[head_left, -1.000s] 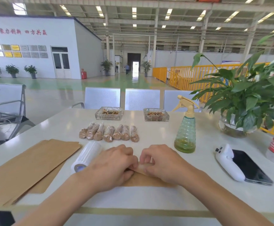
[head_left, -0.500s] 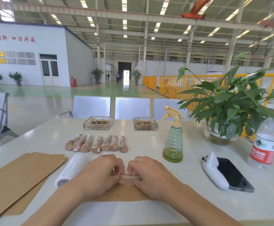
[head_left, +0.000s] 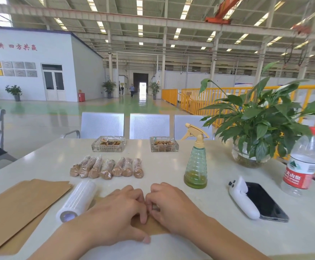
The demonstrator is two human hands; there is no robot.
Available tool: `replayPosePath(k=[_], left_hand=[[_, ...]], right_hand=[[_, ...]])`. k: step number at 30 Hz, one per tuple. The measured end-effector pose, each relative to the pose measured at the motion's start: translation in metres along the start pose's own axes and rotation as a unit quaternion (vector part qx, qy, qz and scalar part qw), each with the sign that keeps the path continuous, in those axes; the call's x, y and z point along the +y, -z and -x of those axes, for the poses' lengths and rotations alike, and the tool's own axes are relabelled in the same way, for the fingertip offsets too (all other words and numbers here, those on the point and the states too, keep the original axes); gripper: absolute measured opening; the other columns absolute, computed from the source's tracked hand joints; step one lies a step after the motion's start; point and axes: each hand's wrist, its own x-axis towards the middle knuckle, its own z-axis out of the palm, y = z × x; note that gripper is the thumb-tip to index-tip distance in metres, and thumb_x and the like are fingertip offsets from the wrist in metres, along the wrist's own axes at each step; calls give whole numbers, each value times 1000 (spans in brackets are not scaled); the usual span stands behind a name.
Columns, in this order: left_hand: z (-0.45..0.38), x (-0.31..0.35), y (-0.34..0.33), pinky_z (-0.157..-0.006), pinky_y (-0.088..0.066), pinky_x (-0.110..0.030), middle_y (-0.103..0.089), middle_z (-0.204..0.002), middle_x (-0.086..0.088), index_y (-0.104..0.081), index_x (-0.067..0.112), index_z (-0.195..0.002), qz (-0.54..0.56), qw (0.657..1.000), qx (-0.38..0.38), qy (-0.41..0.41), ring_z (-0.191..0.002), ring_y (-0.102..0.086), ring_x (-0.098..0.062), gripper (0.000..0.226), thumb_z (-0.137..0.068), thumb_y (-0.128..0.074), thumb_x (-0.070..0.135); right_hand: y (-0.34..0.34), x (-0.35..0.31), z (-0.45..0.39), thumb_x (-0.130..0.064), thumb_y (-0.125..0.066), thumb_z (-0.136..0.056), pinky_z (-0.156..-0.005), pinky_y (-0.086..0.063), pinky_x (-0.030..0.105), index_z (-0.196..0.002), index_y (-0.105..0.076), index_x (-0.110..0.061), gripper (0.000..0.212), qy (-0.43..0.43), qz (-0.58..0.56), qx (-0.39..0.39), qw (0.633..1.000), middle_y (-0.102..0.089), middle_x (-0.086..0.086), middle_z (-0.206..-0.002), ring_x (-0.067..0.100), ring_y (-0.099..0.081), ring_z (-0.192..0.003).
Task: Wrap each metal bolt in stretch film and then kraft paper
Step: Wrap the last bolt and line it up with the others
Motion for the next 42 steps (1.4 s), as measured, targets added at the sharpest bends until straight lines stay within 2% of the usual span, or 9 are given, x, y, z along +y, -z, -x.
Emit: replayPosePath(k=[5,10,14,16,23,27,32,37,42], left_hand=[[-3,12,6,-87,-36,-26,-56,-117,14,-60,34,-111,-95,995,2,-19,-110,-43,-12,23,-92,-52,42],[-3,17,-3,-82,-32,-35,-48,-125,4,-47,28,-124,-178,984,-19,-18,-115,-42,-24,44,-87,-46,5],[0,14,-5,-71,-38,-30,-49,-113,9,-50,35,-114,-123,991,51,-20,-102,-55,-20,23,-95,-49,22],[2,10,-3,-60,-28,-26,-49,-105,12,-45,37,-102,-66,996,57,10,-96,-56,-15,9,-96,-48,32],[-2,2,-6,-54,-30,-15,-63,-87,12,-55,31,-95,31,989,128,67,-86,-58,-10,7,-92,-51,36],[-5,-4,-6,-58,-33,-8,-63,-82,14,-58,35,-96,59,983,150,88,-81,-53,-4,7,-90,-54,35],[-11,-11,-4,-69,-50,-23,-67,-78,22,-61,44,-95,123,974,125,140,-76,-58,4,17,-90,-61,27],[-18,-18,9,-70,-51,-24,-64,-67,15,-67,39,-93,126,980,69,139,-65,-56,4,34,-84,-56,8],[-18,-27,16,-79,-52,-23,-67,-87,16,-71,33,-108,90,986,4,144,-77,-54,5,24,-89,-60,23]], right_hand=[[4,-3,-1,-17,-58,-91,-77,-44,36,-85,-60,-25,10,-6,6,-13,1000,-39,-12,-84,17,-46,-93],[6,-5,-2,-14,-61,-88,-77,-45,38,-85,-61,-22,9,-14,2,-16,1000,-42,-10,-86,22,-49,-96],[12,-8,-5,-25,-63,-88,-70,-43,35,-85,-71,-19,10,-48,-6,-27,998,-48,-7,-82,26,-57,-89],[18,-9,-5,-35,-59,-90,-70,-46,38,-78,-70,-18,23,-53,-4,-41,998,-54,-1,-77,27,-56,-83],[29,-5,-2,-67,-43,-83,-66,-50,45,-63,-54,-14,57,-110,-46,-90,989,-55,8,-71,27,-53,-75],[31,-3,-3,-35,-52,-85,-66,-49,36,-78,-60,-28,13,-92,-49,-103,989,-56,-5,-75,23,-58,-82],[28,-1,-5,-15,-45,-90,-81,-53,37,-111,-63,-36,35,-125,-78,-84,986,-63,3,-103,21,-58,-100],[23,1,-14,-16,-49,-87,-80,-53,35,-101,-59,-40,30,-151,-83,-81,982,-62,-4,-94,15,-56,-99],[19,0,-14,-15,-48,-85,-84,-55,37,-101,-62,-36,31,-163,-95,-77,979,-67,-2,-98,16,-61,-98]])
